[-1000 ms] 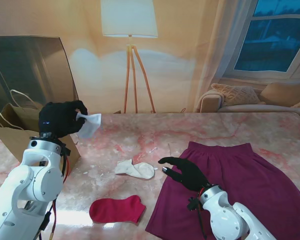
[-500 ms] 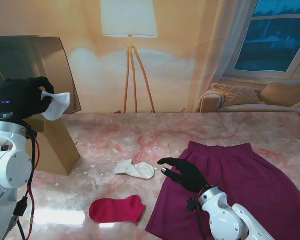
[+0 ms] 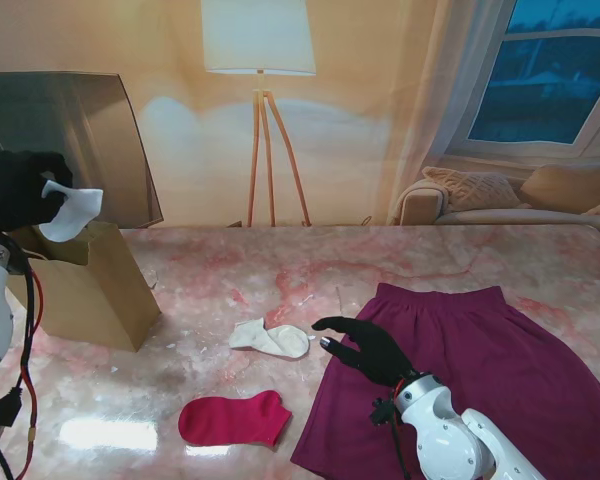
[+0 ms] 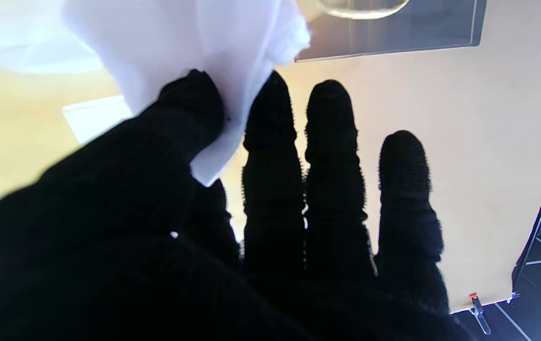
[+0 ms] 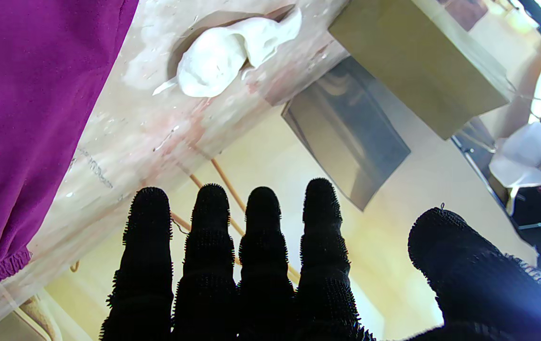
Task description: Fold the socks and the shorts into the kraft paper bag
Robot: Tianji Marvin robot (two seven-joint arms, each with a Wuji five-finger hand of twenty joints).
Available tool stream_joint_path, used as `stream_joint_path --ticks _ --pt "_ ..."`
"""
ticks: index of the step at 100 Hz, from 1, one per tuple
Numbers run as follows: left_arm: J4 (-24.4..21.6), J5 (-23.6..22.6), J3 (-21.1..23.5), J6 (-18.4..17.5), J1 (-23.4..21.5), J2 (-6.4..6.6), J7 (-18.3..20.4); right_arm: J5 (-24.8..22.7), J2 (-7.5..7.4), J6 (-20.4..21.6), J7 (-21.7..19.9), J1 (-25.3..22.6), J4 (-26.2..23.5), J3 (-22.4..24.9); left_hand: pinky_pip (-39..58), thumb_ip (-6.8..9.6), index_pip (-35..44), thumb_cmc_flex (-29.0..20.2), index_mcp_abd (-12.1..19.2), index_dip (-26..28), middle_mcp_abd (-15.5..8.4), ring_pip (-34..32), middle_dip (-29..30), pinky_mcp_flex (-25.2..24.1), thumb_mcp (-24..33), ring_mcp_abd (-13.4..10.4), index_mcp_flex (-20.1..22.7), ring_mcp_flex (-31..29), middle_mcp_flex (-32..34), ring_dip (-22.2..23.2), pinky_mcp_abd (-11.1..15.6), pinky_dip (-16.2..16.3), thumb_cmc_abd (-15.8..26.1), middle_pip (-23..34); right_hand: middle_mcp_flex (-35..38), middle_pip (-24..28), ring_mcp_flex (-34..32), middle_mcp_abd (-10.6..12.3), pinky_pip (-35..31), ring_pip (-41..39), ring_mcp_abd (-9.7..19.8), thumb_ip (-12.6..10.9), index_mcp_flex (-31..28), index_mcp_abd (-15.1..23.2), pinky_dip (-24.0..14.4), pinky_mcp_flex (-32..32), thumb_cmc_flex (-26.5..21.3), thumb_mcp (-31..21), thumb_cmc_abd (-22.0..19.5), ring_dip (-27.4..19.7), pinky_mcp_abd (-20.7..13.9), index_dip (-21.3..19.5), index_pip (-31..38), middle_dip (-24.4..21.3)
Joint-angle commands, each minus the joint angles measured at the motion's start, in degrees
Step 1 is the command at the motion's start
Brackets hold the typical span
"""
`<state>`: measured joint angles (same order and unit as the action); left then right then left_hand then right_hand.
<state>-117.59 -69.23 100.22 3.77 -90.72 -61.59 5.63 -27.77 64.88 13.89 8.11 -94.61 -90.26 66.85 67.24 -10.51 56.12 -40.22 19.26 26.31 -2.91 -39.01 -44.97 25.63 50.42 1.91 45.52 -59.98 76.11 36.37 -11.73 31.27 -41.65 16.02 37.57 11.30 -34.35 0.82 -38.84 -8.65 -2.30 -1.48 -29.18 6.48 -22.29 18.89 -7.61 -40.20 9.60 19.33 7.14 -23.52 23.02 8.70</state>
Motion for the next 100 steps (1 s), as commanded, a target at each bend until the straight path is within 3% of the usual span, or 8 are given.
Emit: stream_joint_path --ticks 1,56,100 --pt "1.2 -0.1 0.5 -0.2 0.1 0.59 0.6 -0.1 0.26 0.1 0.1 -0.5 -0.4 -0.1 -0.3 -0.59 0.5 -1.0 2.2 1.3 -1.7 0.3 -1.0 -0.4 1.2 -0.6 0.3 -0.1 0.8 0.6 -0.3 0.6 0.8 -0.2 0.1 0.6 -1.4 0.2 -1.3 -0.5 -0.1 2.4 -0.5 2.0 -2.0 0.4 -1.5 1.1 -0.7 1.2 -0.6 -0.5 0.8 0.7" --pt "4.6 -7.4 2.1 -8.5 0.6 1.95 2.6 -0.1 0.29 0.2 0.2 0.1 0.3 -0.8 -0.6 -1.15 0.5 -1.0 3.1 0.9 -2.4 1.0 -0.6 -0.5 0.9 -0.8 0.4 0.2 0.7 0.5 -0.4 1.1 1.0 -0.9 0.0 0.6 -1.8 0.2 -1.3 -0.8 -0.2 2.4 -0.3 1.9 -2.1 0.4 -1.5 1.1 -0.8 1.6 -0.5 -0.5 0.7 0.7" --pt "6.4 -13.7 0.6 -13.4 1.5 2.88 3.1 0.1 0.3 0.6 0.1 0.2 0.8 -0.7 -0.6 -1.32 1.2 -0.7 3.3 -0.7 -2.7 1.0 -0.3 0.0 0.8 -0.8 0.5 0.0 0.9 0.5 -0.2 1.4 0.8 -1.0 0.1 0.6 -2.3 0.3 -1.4 -1.1 -0.5 2.4 -0.3 1.9 -2.1 0.5 -1.5 1.1 -0.8 2.0 -0.5 -0.5 0.7 0.7"
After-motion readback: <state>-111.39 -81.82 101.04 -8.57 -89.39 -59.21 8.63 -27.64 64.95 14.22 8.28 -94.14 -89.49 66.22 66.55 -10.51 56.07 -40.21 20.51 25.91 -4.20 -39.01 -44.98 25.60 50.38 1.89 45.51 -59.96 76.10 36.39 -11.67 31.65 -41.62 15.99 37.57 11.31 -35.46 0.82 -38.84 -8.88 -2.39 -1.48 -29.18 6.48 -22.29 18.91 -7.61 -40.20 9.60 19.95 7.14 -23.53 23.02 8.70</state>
